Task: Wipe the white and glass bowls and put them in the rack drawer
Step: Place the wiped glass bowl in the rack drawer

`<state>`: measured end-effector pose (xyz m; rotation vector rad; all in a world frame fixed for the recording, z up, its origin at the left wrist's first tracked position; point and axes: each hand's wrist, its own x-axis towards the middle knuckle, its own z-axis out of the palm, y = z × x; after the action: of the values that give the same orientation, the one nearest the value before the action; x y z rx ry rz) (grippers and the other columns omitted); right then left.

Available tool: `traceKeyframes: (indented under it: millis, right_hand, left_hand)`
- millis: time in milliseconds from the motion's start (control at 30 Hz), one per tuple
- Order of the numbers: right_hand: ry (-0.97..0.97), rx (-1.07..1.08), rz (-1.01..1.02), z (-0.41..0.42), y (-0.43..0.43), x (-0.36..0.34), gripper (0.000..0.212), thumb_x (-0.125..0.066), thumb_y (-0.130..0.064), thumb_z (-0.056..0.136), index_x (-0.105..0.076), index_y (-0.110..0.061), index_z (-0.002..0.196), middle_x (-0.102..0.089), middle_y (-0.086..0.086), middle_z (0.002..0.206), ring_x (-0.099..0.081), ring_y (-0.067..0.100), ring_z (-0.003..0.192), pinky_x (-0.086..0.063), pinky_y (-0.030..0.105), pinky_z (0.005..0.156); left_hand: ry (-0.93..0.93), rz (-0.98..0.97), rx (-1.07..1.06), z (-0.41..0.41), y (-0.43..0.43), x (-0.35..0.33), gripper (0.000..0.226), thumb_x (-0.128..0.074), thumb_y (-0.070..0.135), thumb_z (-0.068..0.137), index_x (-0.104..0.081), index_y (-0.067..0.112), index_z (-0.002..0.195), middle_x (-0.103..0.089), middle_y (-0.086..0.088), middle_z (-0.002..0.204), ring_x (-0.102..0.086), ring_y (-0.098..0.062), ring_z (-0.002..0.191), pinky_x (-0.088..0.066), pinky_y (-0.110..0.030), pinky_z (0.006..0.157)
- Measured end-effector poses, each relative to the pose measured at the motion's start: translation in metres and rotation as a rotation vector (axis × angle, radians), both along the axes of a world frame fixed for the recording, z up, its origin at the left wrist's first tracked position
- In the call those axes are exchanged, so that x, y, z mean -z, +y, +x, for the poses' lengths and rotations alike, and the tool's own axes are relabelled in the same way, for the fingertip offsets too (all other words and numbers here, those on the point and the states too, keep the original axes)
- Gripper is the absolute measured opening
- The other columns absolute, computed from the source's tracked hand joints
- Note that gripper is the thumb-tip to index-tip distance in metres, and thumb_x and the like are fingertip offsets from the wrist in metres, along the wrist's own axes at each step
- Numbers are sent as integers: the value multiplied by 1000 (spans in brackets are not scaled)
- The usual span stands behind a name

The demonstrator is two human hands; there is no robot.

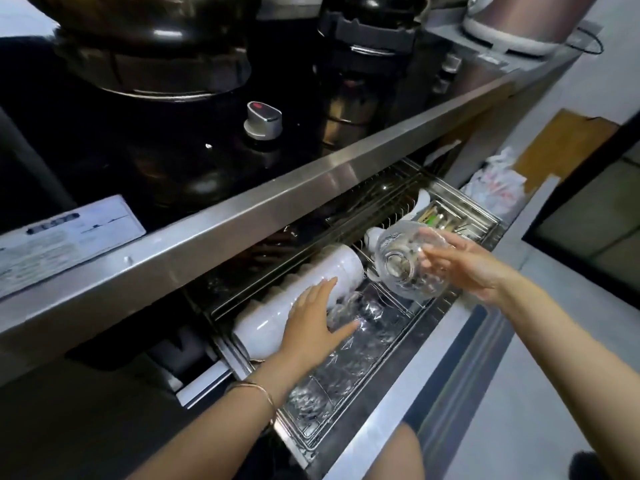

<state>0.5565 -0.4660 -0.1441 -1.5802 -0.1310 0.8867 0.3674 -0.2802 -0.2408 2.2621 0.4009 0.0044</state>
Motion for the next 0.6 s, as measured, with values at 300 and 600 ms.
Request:
traceKeyframes:
  millis: [300, 600]
  right_hand:
    - [98, -287, -396, 65, 30, 64, 42, -54, -7, 91, -53, -24, 130, -50, 10, 133, -49, 32, 121, -47, 43, 97]
    - [169, -501, -647, 81, 55, 93, 42, -47, -7, 97, -44, -17, 138, -53, 8, 113, -51, 12, 73, -50, 17, 53]
  left_hand:
    - [186, 314, 48, 29, 5, 49, 100, -35, 85, 74, -3, 32, 153, 6, 4, 161, 16, -22, 147, 13, -58, 114]
    - [284, 484, 62, 33, 2, 69, 104, 5, 90, 61, 2, 38, 151, 22, 6, 158, 27, -23, 143, 16, -62, 111]
